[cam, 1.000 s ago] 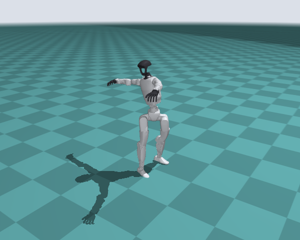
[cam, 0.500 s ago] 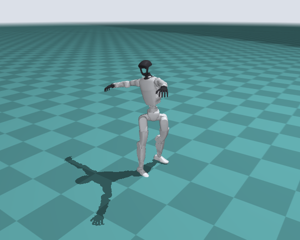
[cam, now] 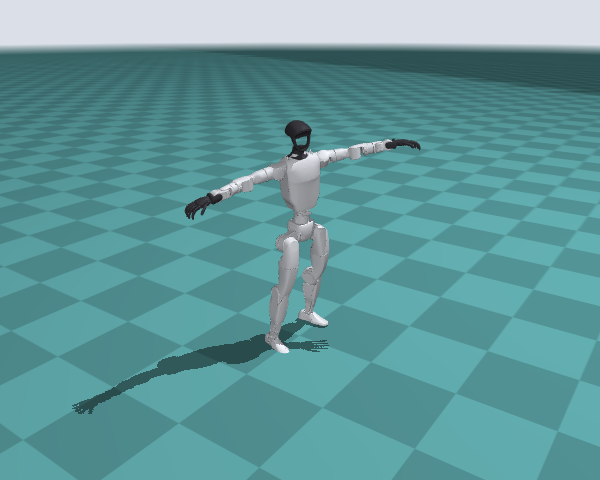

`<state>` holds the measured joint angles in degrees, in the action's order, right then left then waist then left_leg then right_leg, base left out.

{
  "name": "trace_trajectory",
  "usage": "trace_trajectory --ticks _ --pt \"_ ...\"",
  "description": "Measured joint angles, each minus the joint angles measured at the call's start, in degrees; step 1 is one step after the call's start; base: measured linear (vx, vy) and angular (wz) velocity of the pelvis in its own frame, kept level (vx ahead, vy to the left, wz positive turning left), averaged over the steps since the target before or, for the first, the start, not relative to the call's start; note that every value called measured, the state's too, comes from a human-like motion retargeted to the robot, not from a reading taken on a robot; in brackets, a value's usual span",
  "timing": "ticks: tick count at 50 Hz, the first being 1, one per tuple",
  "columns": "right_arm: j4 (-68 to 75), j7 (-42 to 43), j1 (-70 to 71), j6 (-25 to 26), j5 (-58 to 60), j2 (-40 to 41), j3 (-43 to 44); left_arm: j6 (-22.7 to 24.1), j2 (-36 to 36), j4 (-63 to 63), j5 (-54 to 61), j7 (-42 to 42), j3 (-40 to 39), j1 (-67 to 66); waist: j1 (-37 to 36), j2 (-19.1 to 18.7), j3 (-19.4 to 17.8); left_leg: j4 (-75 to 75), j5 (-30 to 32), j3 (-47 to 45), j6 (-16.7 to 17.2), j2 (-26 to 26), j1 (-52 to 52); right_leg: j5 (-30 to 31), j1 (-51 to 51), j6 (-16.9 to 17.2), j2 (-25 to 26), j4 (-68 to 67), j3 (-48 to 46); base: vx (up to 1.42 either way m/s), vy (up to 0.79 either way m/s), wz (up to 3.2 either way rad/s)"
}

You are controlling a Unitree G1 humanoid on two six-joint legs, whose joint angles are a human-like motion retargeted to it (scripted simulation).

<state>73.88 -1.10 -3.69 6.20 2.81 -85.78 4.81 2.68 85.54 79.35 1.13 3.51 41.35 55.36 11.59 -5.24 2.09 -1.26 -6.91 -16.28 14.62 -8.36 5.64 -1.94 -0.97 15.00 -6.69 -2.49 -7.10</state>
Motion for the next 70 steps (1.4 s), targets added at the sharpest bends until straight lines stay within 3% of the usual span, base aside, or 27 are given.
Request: trace_trajectory --ticks 14,23,31,38,46,48,50,56,58,60,70 --pt "-3.21 0.39 5.77 0.25 3.01 -1.10 -8.53 -2.01 3.71 2.67 1.22 0.70 -14.67 -14.86 -29.84 10.33 -2.95 -2.41 1.00 20.15 -1.97 3.88 -6.98 -1.67 -7.36 0.00 -2.78 1.80 -19.93 0.01 0.02 1.29" --pt "-6.86 3.23 24.91 1.45 3.87 2.57 -25.58 -4.56 4.01 4.87 4.37 2.08 -25.67 -24.91 -48.94 15.99 -6.23 -1.97 3.46 31.87 -3.38 7.54 -10.82 -2.84 -9.61 0.00 -4.24 0.10 -31.46 0.02 0.03 1.21" --pt "-5.43 6.62 61.55 2.45 8.03 19.01 -58.64 -5.96 5.51 8.68 6.00 1.09 -43.30 -42.32 -62.37 19.17 -7.00 -1.89 4.85 38.34 -4.44 10.69 -13.34 -3.43 -10.17 -0.38 -5.97 -1.91 -37.87 0.06 0.05 0.83" --pt "-2.66 8.34 80.39 2.63 9.31 38.82 -72.20 -6.62 0.24 9.91 11.68 -0.47 -63.11 -61.76 -70.13 19.19 -8.06 -1.69 5.97 43.05 -4.90 13.19 -15.49 -3.19 -10.80 -1.55 -6.45 -1.58 -42.90 0.06 0.05 0.73" --pt "-1.25 7.34 89.66 2.40 7.49 53.11 -75.96 -7.32 -5.68 7.30 15.07 0.58 -75.58 -75.35 -72.51 20.71 -8.52 -0.10 7.97 48.87 -5.03 15.79 -17.38 -2.67 -11.62 -2.47 -6.44 -0.77 -49.27 0.05 0.06 0.76" --pt "-1.41 7.59 90.50 1.95 8.82 53.67 -75.45 -7.18 -6.54 7.14 13.40 1.23 -78.72 -77.50 -72.82 20.34 -7.66 -0.36 6.64 49.29 -6.21 15.27 -16.98 -4.35 -11.37 -4.66 -7.02 -4.34 -50.50 0.07 0.05 0.41" --pt "-0.57 7.02 91.57 2.47 7.76 54.40 -76.68 -7.53 -7.23 6.44 14.95 1.64 -79.04 -79.28 -72.17 21.69 -8.23 0.68 8.64 50.53 -5.00 16.41 -17.80 -3.01 -11.48 -2.69 -6.87 -1.76 -51.04 0.02 0.04 0.44" --pt "0.48 6.84 93.12 2.68 7.75 52.29 -78.03 -7.87 -8.34 6.07 14.92 2.16 -79.89 -80.65 -70.04 22.10 -7.52 1.60 9.00 50.29 -4.95 16.19 -17.73 -2.29 -11.29 -2.64 -6.69 -1.03 -50.96 0.01 0.01 -0.03" --pt "-0.30 7.08 92.90 2.19 9.33 50.35 -77.15 -7.43 -8.43 6.19 12.79 2.37 -80.98 -80.43 -69.70 20.92 -6.75 0.38 6.79 48.55 -6.13 15.10 -16.88 -3.99 -10.75 -4.63 -7.50 -4.82 -50.00 0.03 0.01 -0.60" --pt "-0.03 6.44 93.13 2.68 8.25 49.74 -78.13 -7.58 -8.42 5.38 14.29 2.35 -79.96 -80.55 -68.09 21.64 -7.30 0.78 8.09 47.82 -5.05 15.70 -17.22 -2.67 -10.63 -2.46 -7.59 -2.33 -48.50 -0.01 -0.01 -0.54" --pt "-1.25 6.31 91.00 2.06 12.33 42.34 -80.29 -6.36 -7.11 2.75 12.71 1.39 -74.52 -74.07 -58.75 18.32 -5.85 -0.37 5.59 38.48 -4.66 12.77 -13.92 -1.81 -9.43 -1.69 -8.21 -2.50 -39.23 -0.01 -0.01 -0.88"
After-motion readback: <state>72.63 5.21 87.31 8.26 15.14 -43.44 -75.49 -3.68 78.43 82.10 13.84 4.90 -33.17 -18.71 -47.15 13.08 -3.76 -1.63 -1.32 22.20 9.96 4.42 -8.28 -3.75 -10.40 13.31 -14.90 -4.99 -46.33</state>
